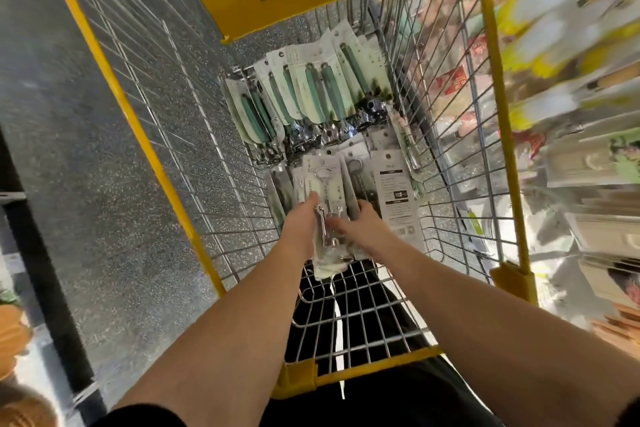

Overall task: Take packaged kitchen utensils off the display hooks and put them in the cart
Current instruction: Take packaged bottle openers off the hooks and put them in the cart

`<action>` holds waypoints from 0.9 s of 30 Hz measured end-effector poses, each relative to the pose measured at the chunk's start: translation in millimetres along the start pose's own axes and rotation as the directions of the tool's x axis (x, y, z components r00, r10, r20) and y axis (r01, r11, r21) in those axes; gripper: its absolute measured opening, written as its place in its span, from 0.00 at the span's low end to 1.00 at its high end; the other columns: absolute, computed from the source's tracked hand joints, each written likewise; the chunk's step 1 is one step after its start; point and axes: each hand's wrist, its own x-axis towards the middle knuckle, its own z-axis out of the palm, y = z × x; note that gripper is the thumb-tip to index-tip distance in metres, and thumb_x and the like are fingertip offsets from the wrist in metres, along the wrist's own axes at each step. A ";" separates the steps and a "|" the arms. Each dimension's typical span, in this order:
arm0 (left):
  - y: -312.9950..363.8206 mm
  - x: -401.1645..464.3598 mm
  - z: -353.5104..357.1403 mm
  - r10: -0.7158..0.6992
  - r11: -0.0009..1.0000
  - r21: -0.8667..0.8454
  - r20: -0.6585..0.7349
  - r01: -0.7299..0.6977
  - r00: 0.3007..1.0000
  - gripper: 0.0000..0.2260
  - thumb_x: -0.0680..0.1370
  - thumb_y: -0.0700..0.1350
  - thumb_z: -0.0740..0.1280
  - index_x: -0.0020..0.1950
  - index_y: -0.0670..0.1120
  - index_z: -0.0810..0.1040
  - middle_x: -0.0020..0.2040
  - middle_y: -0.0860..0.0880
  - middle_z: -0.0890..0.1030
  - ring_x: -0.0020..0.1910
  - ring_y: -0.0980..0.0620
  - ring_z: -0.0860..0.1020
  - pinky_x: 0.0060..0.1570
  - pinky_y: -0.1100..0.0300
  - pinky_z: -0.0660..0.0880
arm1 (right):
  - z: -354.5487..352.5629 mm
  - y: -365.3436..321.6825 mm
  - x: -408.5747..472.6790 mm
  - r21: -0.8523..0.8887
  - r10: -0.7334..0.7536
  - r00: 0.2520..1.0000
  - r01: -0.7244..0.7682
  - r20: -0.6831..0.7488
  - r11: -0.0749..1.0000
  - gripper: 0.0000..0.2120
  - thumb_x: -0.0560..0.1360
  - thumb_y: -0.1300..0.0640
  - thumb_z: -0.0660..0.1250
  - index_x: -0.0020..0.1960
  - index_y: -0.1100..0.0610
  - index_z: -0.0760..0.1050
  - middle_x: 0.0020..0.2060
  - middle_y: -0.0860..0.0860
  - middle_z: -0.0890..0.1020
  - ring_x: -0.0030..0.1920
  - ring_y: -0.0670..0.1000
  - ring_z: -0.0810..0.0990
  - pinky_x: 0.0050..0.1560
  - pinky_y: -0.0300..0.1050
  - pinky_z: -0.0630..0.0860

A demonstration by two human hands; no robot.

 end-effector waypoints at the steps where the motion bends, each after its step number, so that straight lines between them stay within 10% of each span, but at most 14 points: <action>1: 11.5 -33.5 4.4 0.025 0.998 0.066 -0.018 -0.024 1.000 0.35 0.76 0.65 0.66 0.78 0.49 0.65 0.77 0.44 0.67 0.74 0.37 0.66 0.73 0.36 0.61 | -2.8 2.3 -2.0 0.036 0.017 1.000 -0.018 0.017 0.999 0.54 0.63 0.33 0.78 0.79 0.52 0.56 0.67 0.56 0.76 0.55 0.57 0.83 0.56 0.60 0.81; 7: 22.5 -71.3 7.1 0.063 0.993 0.103 0.003 -0.063 0.998 0.31 0.82 0.59 0.61 0.80 0.44 0.60 0.79 0.42 0.62 0.77 0.38 0.61 0.76 0.40 0.56 | -13.5 -6.9 -26.7 0.108 0.055 0.998 -0.056 0.010 0.993 0.39 0.76 0.31 0.62 0.79 0.52 0.60 0.76 0.56 0.67 0.72 0.62 0.69 0.70 0.65 0.68; 14: 35.7 -90.3 0.7 0.059 0.987 0.145 0.081 -0.071 0.995 0.39 0.66 0.70 0.73 0.69 0.50 0.74 0.69 0.41 0.76 0.67 0.36 0.74 0.67 0.33 0.69 | -33.5 -34.5 -80.3 0.124 -0.155 0.988 0.155 -0.015 0.980 0.29 0.78 0.42 0.68 0.73 0.54 0.68 0.60 0.55 0.81 0.48 0.50 0.80 0.42 0.43 0.77; 18: 44.6 -108.9 -0.8 0.060 0.989 0.122 0.167 -0.081 0.984 0.48 0.55 0.70 0.80 0.72 0.60 0.70 0.73 0.47 0.73 0.70 0.39 0.72 0.67 0.34 0.69 | -51.9 -43.8 -118.7 0.101 -0.276 0.959 0.281 -0.059 0.954 0.28 0.75 0.41 0.72 0.69 0.52 0.69 0.58 0.52 0.81 0.50 0.51 0.81 0.52 0.47 0.79; 23: 59.7 -176.5 8.2 0.240 0.916 0.216 0.383 -0.339 0.892 0.28 0.72 0.44 0.77 0.70 0.46 0.73 0.59 0.43 0.83 0.56 0.42 0.83 0.58 0.39 0.78 | -57.5 -47.8 -158.9 0.205 -0.201 0.948 0.254 -0.247 0.945 0.42 0.70 0.35 0.74 0.76 0.51 0.64 0.68 0.55 0.75 0.60 0.57 0.78 0.52 0.51 0.79; 27: 64.6 -216.5 6.0 0.311 0.794 0.348 0.472 -0.498 0.825 0.14 0.78 0.41 0.71 0.62 0.41 0.75 0.58 0.39 0.83 0.48 0.46 0.83 0.48 0.50 0.81 | -52.3 -35.7 -199.7 0.297 -0.244 0.905 0.354 -0.348 0.887 0.21 0.70 0.38 0.75 0.57 0.46 0.75 0.51 0.48 0.83 0.47 0.49 0.82 0.43 0.47 0.80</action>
